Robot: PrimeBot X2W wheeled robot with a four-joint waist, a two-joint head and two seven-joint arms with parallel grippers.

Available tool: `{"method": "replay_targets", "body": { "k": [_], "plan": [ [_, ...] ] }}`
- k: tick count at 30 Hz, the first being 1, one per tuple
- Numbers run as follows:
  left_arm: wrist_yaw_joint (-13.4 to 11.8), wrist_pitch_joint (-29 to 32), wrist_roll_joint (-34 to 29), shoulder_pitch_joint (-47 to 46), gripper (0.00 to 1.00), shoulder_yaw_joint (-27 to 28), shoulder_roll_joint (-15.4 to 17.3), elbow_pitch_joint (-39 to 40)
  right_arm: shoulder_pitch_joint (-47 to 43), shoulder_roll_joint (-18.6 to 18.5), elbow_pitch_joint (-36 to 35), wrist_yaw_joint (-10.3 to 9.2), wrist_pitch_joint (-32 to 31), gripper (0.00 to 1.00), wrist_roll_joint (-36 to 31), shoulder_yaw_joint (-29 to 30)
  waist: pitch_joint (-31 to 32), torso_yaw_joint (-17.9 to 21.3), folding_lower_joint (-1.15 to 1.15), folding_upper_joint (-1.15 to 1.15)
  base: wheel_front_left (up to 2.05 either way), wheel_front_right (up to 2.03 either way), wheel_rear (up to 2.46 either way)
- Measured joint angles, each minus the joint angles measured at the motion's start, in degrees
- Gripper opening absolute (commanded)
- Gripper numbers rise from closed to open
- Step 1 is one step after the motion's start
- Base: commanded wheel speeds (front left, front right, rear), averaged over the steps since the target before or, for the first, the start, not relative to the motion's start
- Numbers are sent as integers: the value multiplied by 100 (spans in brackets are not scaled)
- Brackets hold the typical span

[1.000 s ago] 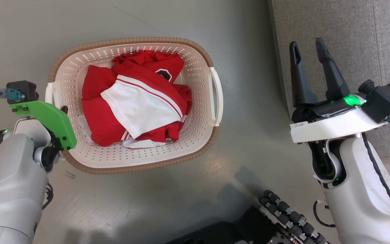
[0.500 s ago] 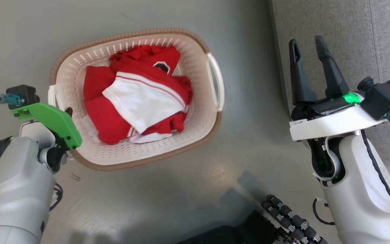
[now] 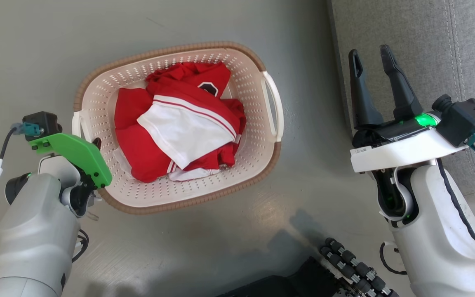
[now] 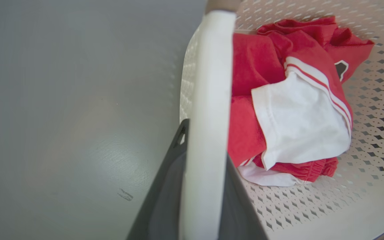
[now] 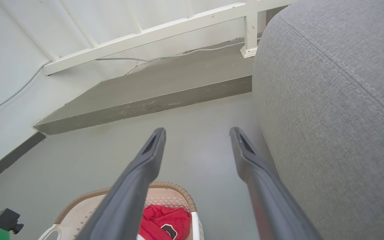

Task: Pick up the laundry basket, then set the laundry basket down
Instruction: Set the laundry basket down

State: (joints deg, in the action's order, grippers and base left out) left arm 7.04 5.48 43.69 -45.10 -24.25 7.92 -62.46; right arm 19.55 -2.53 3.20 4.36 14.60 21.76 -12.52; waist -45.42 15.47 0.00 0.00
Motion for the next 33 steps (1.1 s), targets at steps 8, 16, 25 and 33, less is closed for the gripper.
{"method": "replay_targets", "body": {
  "k": [8,16,25,33],
  "plan": [
    [0,-158,145,-5,0,35,-7,-132,0,0,2,0,0,100,0,-15,-15,8,0,0,0,0,0],
    [0,-276,145,-14,0,0,-5,-215,0,0,1,-1,0,100,0,-13,-51,13,0,0,0,0,0],
    [4,-341,146,-41,91,-55,-9,-304,1,0,7,-1,0,100,-1,-15,-75,9,0,0,0,0,0],
    [10,-376,171,-100,100,-140,-100,-347,3,0,33,-41,0,100,-1,-15,-68,0,0,0,0,0,0]
  ]
}}
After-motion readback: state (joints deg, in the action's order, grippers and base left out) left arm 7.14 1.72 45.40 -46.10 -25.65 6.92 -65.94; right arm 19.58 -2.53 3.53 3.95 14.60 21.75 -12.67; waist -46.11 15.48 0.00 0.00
